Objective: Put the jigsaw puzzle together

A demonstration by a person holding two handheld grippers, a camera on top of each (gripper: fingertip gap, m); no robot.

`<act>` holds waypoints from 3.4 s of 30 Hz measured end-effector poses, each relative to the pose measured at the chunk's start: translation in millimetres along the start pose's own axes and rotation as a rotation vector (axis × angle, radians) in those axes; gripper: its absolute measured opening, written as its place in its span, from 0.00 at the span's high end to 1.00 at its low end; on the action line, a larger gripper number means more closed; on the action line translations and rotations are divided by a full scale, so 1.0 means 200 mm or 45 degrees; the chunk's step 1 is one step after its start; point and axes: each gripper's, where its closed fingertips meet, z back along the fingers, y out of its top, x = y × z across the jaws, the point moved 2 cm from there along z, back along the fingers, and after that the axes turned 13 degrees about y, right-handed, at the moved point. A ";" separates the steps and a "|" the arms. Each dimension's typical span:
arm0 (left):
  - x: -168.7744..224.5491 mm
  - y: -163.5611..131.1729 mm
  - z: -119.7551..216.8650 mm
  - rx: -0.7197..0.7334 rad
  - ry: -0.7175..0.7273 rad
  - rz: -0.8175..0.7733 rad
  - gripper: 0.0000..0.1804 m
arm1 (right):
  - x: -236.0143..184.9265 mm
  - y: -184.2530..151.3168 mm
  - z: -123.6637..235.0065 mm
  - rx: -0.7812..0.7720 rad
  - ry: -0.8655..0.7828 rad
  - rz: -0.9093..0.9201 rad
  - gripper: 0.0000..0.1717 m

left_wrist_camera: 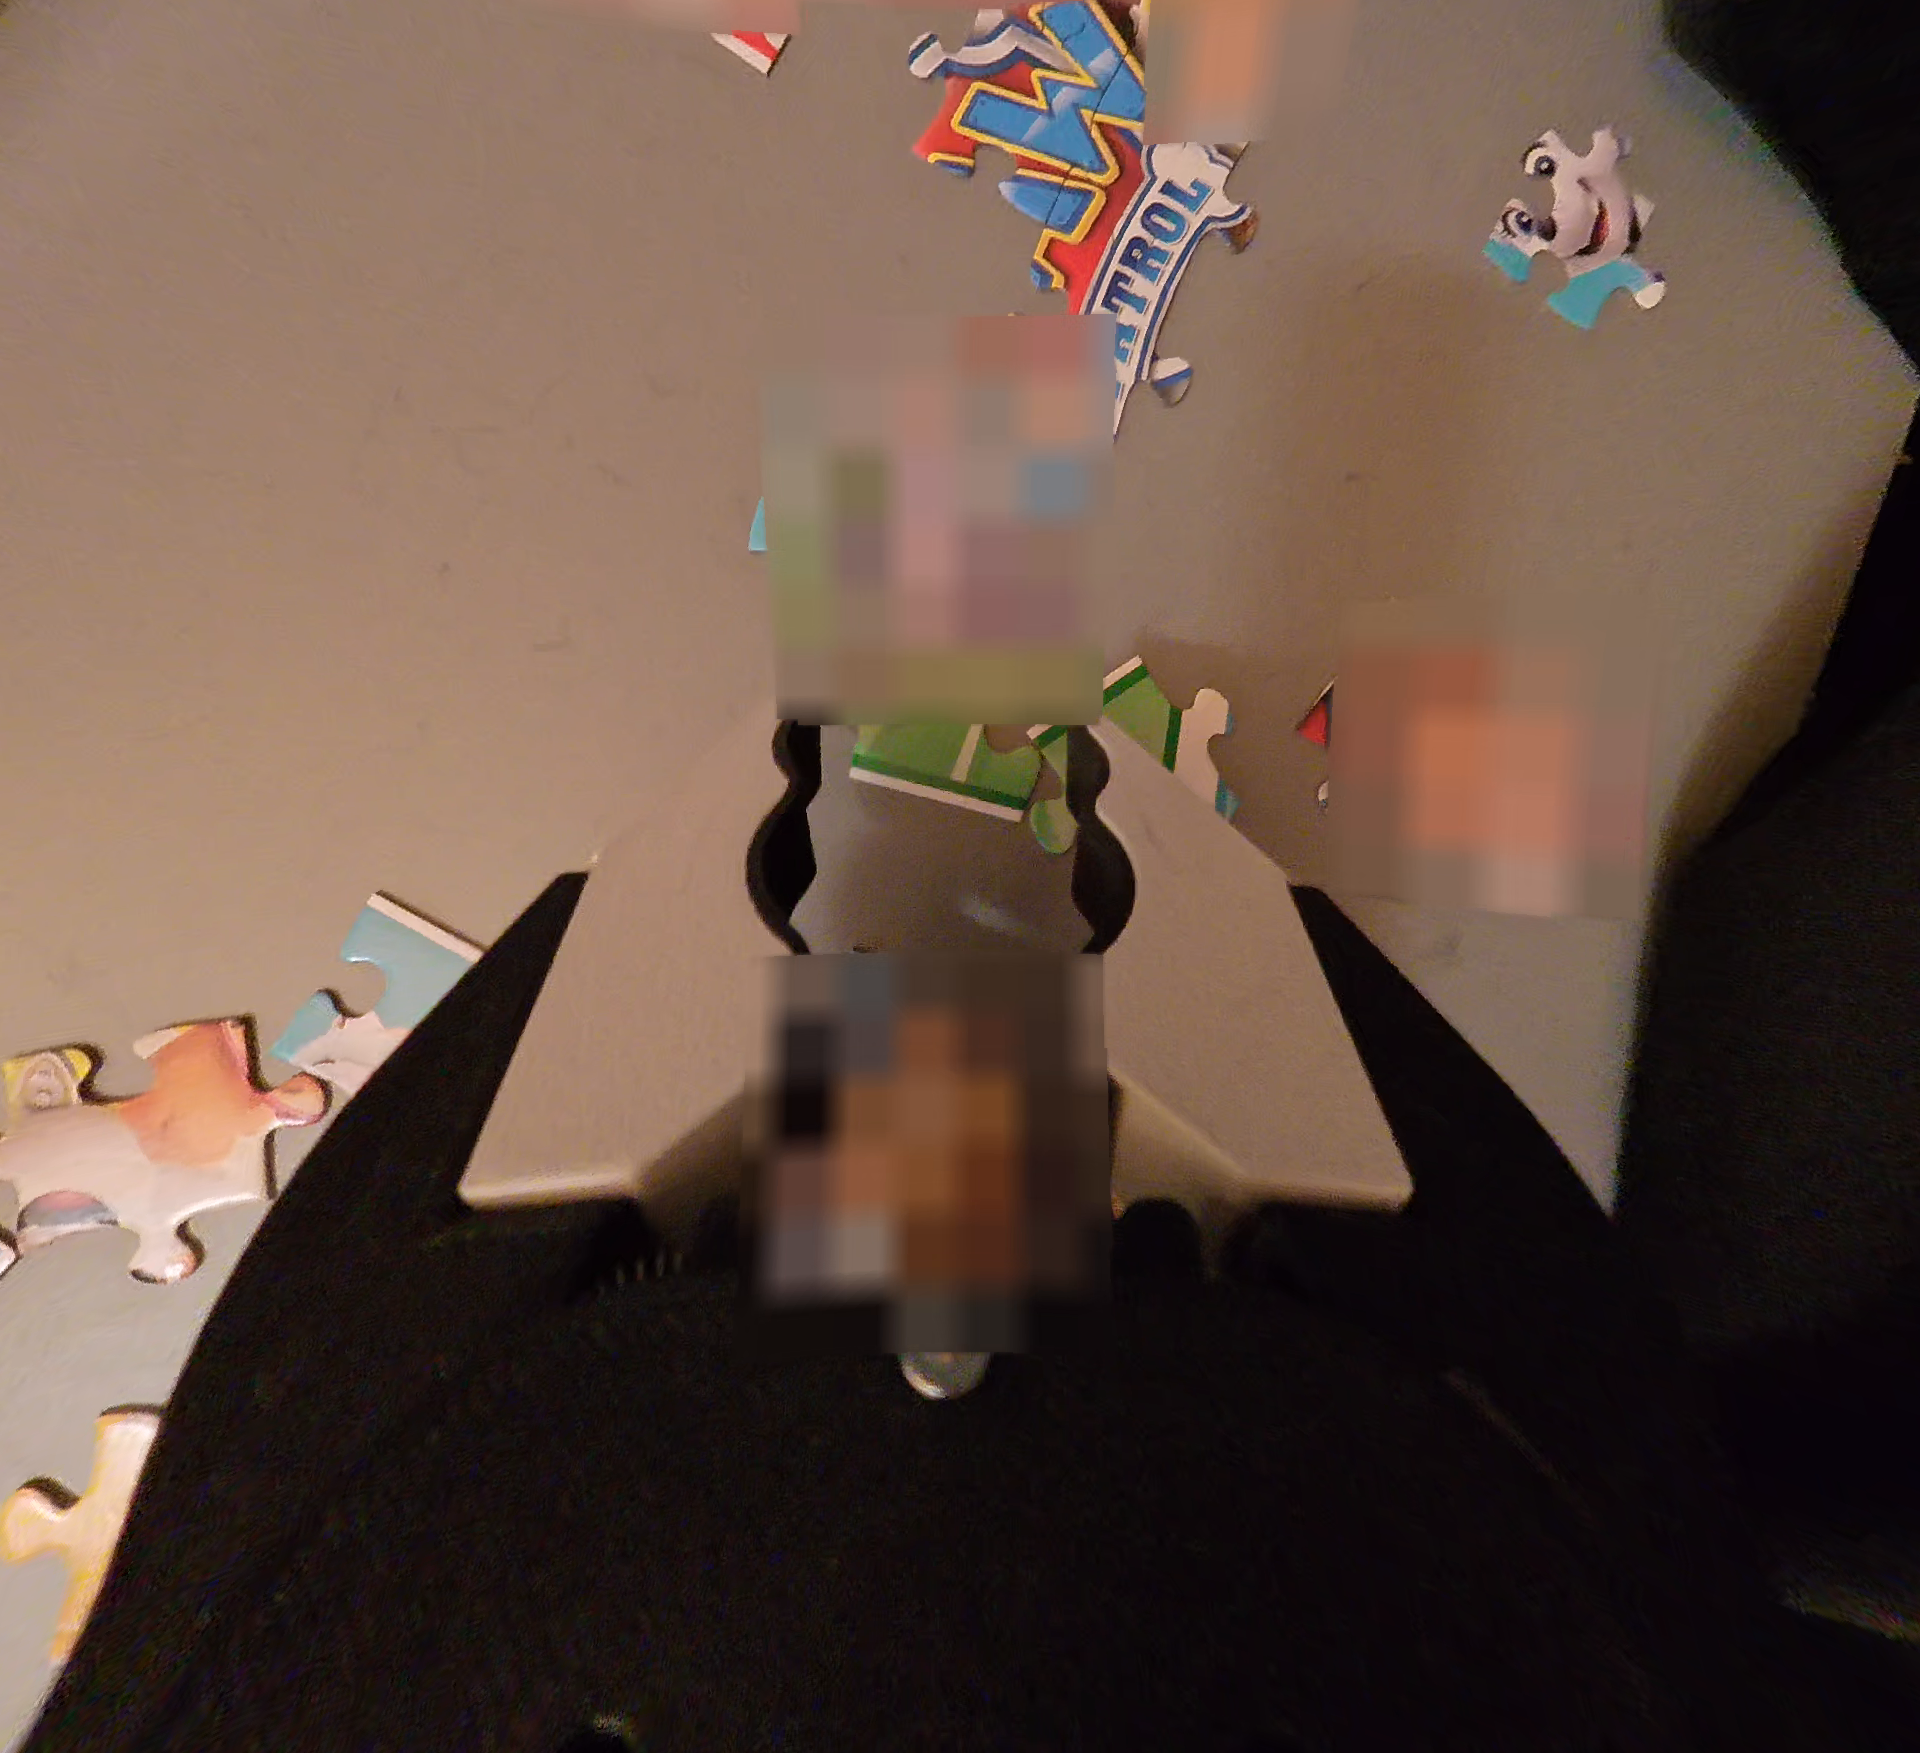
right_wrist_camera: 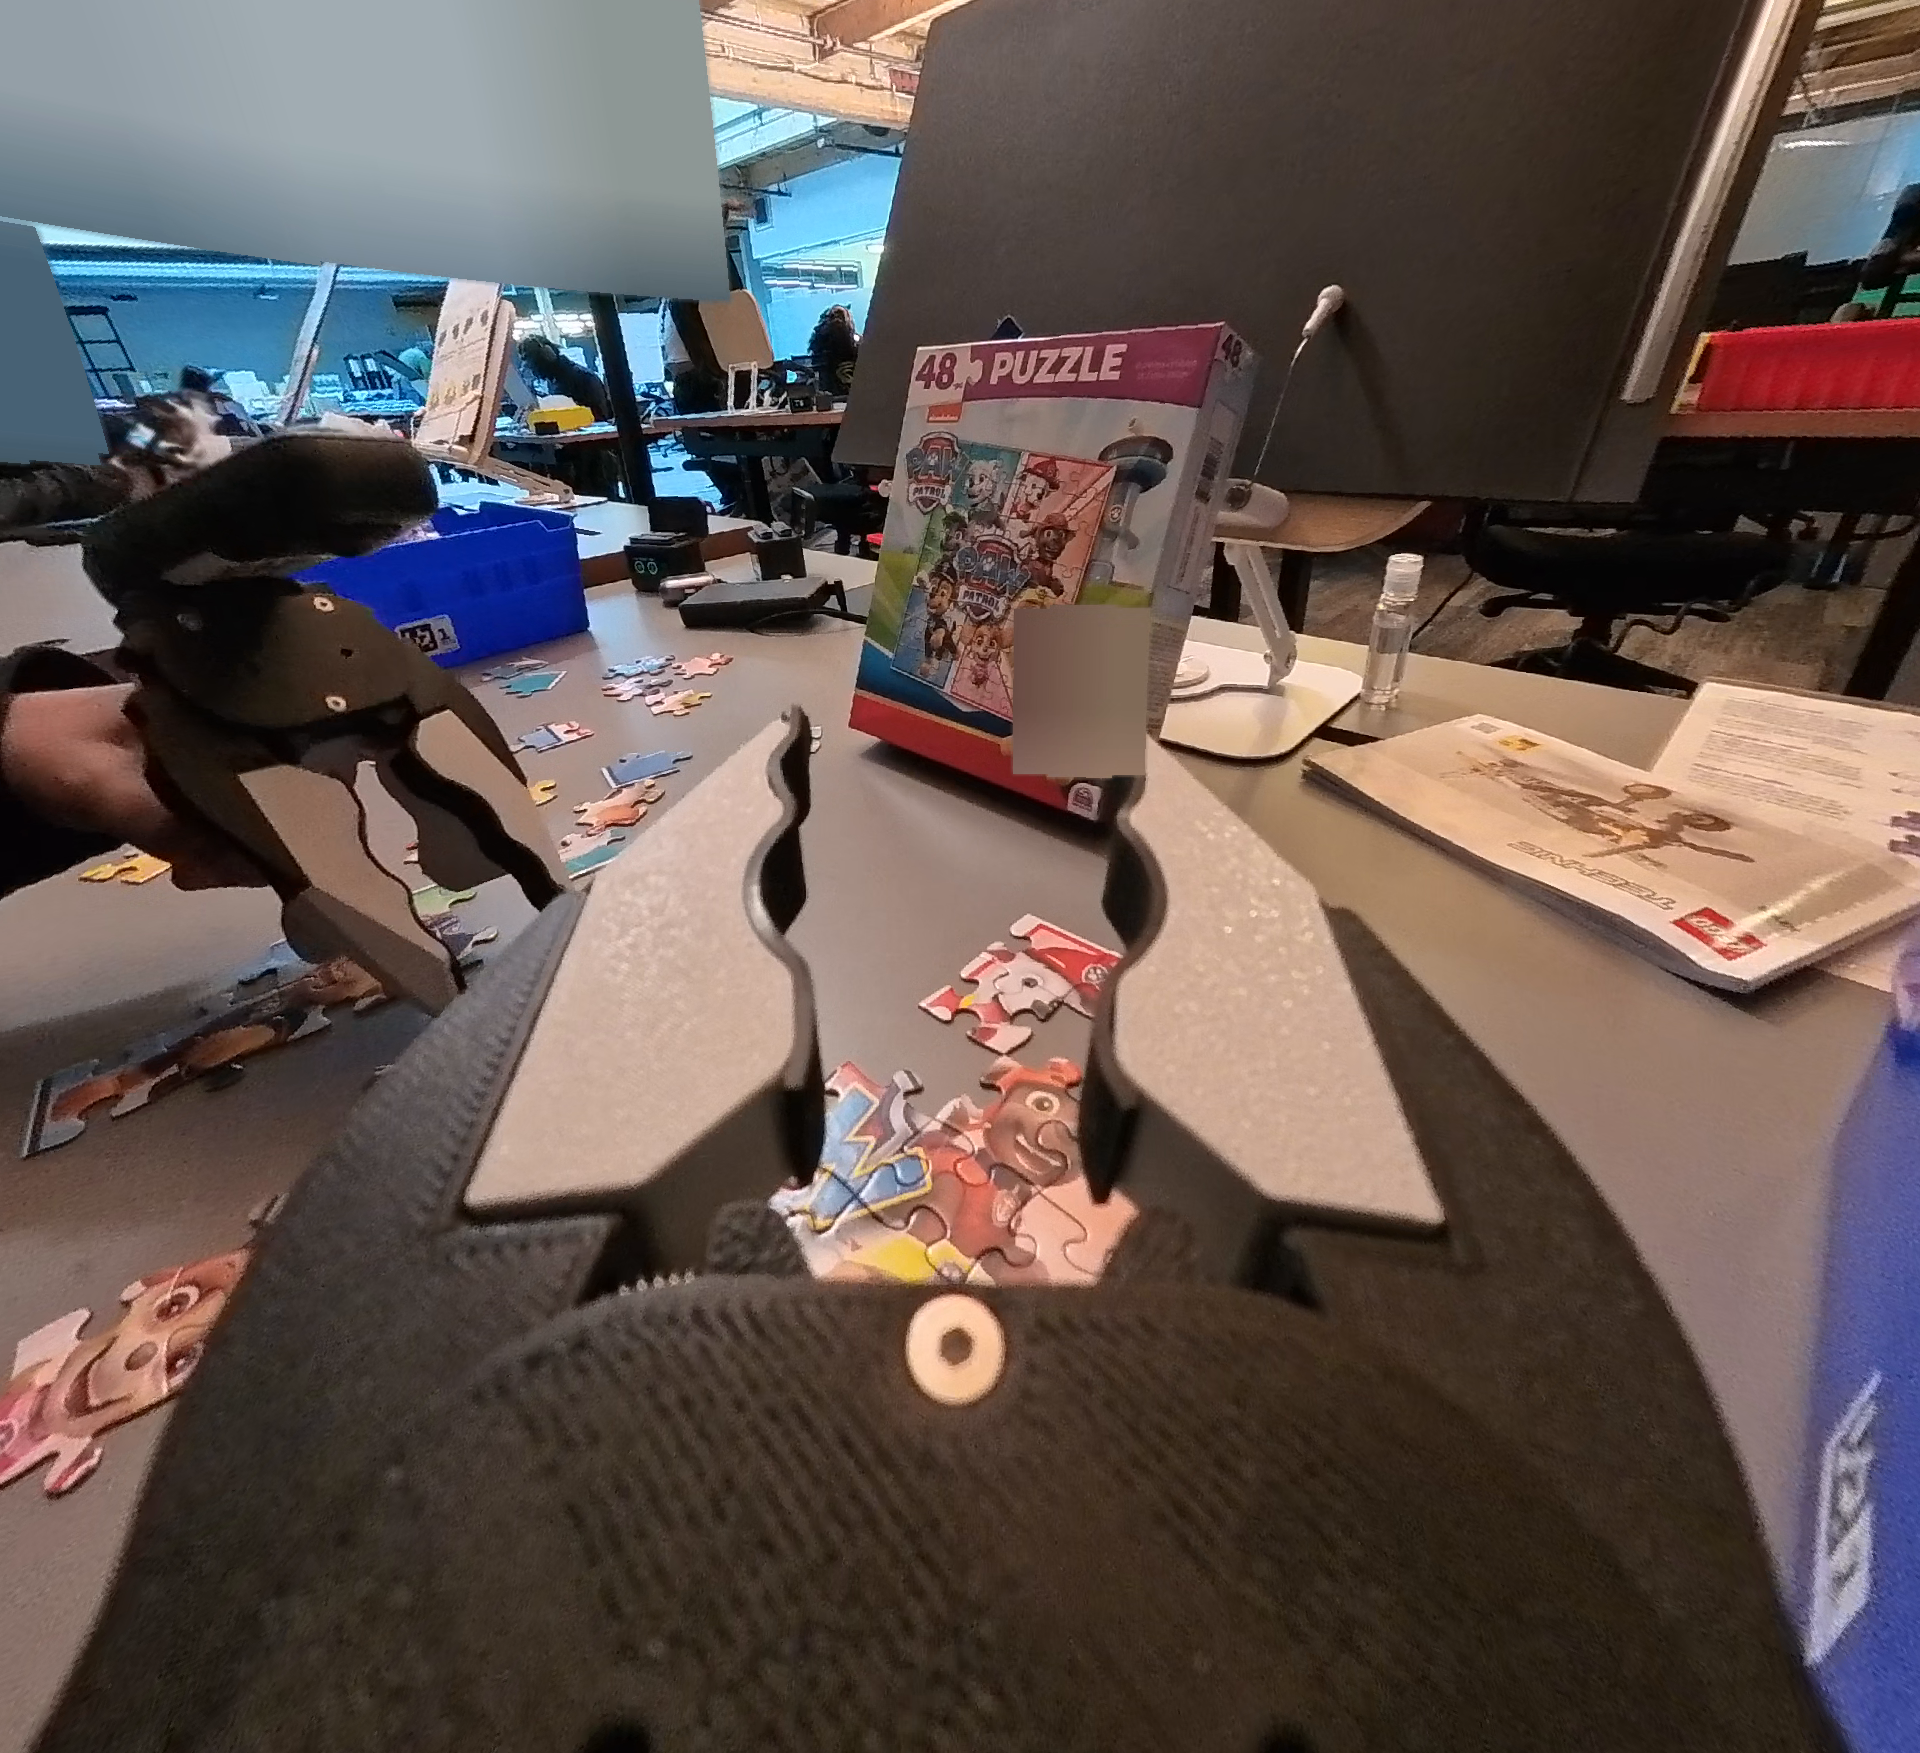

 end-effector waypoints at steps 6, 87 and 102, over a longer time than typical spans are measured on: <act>0.00 -0.01 0.00 -0.007 0.015 -0.019 0.75 | 0.00 0.00 0.00 0.002 -0.002 0.000 0.68; 0.03 0.17 -0.21 0.033 -0.070 -0.299 0.57 | -0.01 -0.01 0.00 -0.015 0.002 0.008 0.68; 0.04 0.17 -0.20 0.037 -0.089 -0.310 0.63 | -0.01 -0.01 0.00 -0.014 0.002 0.008 0.68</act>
